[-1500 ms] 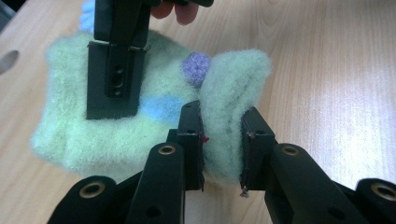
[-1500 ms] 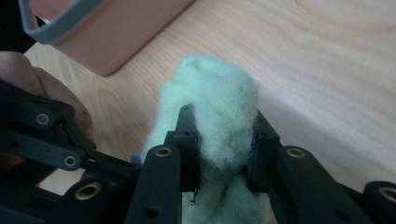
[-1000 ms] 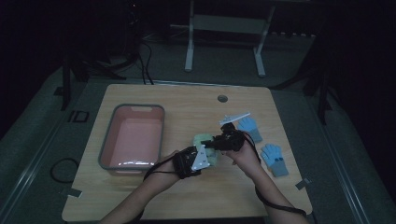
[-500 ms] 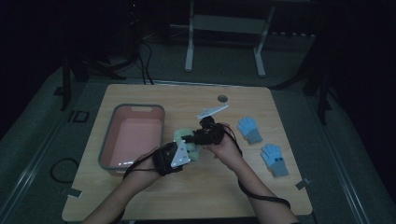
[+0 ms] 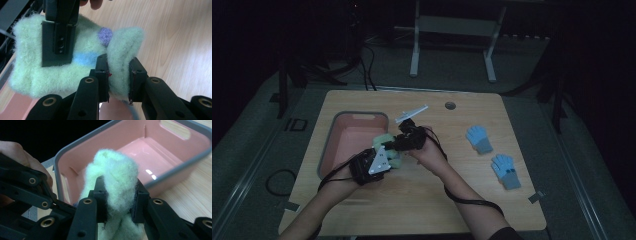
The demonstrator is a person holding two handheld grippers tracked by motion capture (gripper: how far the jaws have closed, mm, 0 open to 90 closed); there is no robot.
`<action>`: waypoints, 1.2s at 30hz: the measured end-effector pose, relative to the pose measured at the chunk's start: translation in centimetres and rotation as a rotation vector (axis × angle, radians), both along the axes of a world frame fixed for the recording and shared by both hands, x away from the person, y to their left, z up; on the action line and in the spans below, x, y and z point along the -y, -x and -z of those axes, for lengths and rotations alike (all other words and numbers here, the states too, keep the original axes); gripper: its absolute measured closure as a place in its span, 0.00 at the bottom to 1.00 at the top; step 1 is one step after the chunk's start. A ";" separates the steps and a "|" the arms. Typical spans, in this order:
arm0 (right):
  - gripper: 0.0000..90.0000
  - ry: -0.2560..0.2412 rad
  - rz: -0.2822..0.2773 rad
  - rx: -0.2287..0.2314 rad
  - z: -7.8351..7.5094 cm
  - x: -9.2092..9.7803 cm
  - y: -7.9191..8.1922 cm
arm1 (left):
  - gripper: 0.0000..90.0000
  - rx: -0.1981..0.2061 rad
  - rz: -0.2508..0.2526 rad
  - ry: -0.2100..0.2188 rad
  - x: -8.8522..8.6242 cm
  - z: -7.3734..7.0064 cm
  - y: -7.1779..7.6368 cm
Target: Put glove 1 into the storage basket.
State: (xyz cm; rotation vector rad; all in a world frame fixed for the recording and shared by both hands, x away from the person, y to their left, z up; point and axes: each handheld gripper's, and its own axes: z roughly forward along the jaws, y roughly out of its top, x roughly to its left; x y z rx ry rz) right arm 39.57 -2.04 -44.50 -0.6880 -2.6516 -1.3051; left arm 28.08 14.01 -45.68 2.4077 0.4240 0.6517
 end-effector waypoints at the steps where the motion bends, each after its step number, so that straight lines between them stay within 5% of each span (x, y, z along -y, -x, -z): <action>1: 0.80 -0.002 -0.001 -0.003 0.1 -0.5 0.0 | 0.83 -0.001 -0.004 -0.003 -0.4 0.1 0.0; 6: 0.80 -0.007 -0.019 -0.012 0.7 -3.0 -0.2 | 0.83 -0.017 -0.036 -0.002 -2.6 0.6 0.1; 10: 0.80 -0.024 -0.036 -0.037 1.3 -4.9 -0.6 | 0.83 -0.012 -0.041 -0.045 -4.2 0.6 0.2; 17: 0.80 -0.025 -0.044 -0.041 2.3 -7.4 -1.1 | 0.83 -0.057 -0.052 -0.062 -6.2 1.4 -0.8; 26: 0.77 0.012 -0.016 -0.079 4.4 -8.4 -2.5 | 0.83 -0.161 -0.049 -0.067 -6.7 3.1 -3.6; 36: 0.58 0.008 0.030 -0.057 3.4 -6.4 -2.9 | 0.75 -0.298 -0.076 -0.165 -6.0 4.8 -6.0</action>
